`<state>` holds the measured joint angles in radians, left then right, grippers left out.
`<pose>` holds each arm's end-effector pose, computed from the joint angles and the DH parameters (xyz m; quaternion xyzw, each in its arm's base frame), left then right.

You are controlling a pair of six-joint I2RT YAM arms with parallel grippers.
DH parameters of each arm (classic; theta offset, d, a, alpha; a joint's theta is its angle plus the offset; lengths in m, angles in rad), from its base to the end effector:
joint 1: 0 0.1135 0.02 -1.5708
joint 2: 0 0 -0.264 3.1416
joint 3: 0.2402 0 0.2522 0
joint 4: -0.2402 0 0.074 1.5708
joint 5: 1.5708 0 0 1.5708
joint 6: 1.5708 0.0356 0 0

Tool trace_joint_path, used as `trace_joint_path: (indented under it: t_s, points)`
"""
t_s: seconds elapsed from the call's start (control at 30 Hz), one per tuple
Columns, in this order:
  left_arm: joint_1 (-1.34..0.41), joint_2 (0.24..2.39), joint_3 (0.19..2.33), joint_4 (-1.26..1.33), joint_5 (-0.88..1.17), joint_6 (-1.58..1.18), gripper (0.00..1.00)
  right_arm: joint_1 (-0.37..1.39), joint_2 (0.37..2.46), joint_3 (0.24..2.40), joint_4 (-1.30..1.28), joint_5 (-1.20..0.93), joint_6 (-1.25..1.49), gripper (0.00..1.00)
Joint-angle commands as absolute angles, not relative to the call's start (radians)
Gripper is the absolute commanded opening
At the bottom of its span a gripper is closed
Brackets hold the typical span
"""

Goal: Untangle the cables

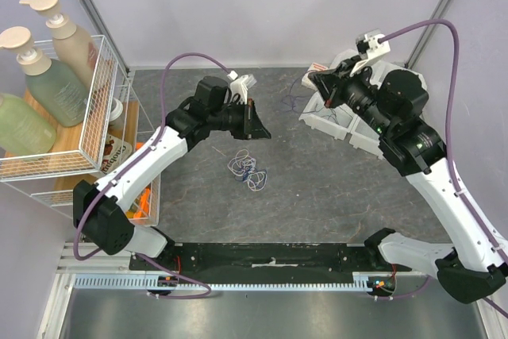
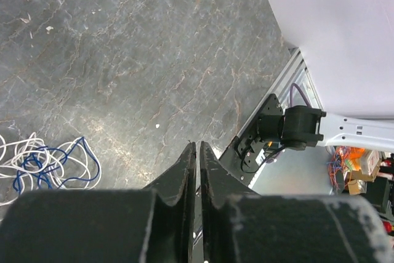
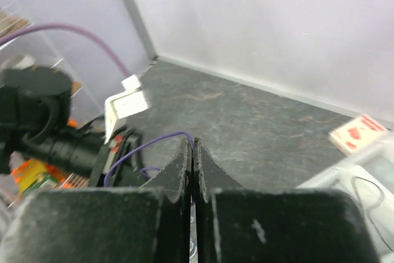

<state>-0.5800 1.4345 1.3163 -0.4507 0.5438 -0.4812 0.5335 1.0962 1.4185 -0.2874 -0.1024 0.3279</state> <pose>0.2596 -0.1921 0.3495 0.1705 0.8375 -0.4373 0.2798 0.1893 0.1161 0.4866 -0.1078 0.6863 0.3322 0.6379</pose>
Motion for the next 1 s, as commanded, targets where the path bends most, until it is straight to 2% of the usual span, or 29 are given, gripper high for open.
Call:
trace_joint_path:
  t_s: [0.0,0.13,0.4,0.6,0.83,0.97]
  points:
    - [-0.583,1.381,1.281,-0.391,0.598,-0.428,0.13,0.528,1.132,1.5,-0.362,0.136,0.328,0.0]
    - [-0.58,1.29,1.227,-0.336,0.641,-0.399,0.24,0.477,1.228,1.609,-0.537,0.406,0.319,0.0]
    - [-0.581,1.14,1.17,-0.37,0.646,-0.328,0.43,0.263,1.393,1.599,-0.634,0.636,0.302,0.0]
    - [-0.58,1.066,1.173,-0.44,0.63,-0.281,0.47,0.195,1.483,1.516,-0.611,0.764,0.265,0.0]
    - [-0.581,1.02,1.193,-0.544,0.56,-0.204,0.52,0.115,1.482,1.358,-0.681,0.764,0.367,0.0]
    - [-0.58,1.028,1.218,-0.603,0.549,-0.167,0.54,0.094,1.462,1.203,-0.502,0.739,0.275,0.0]
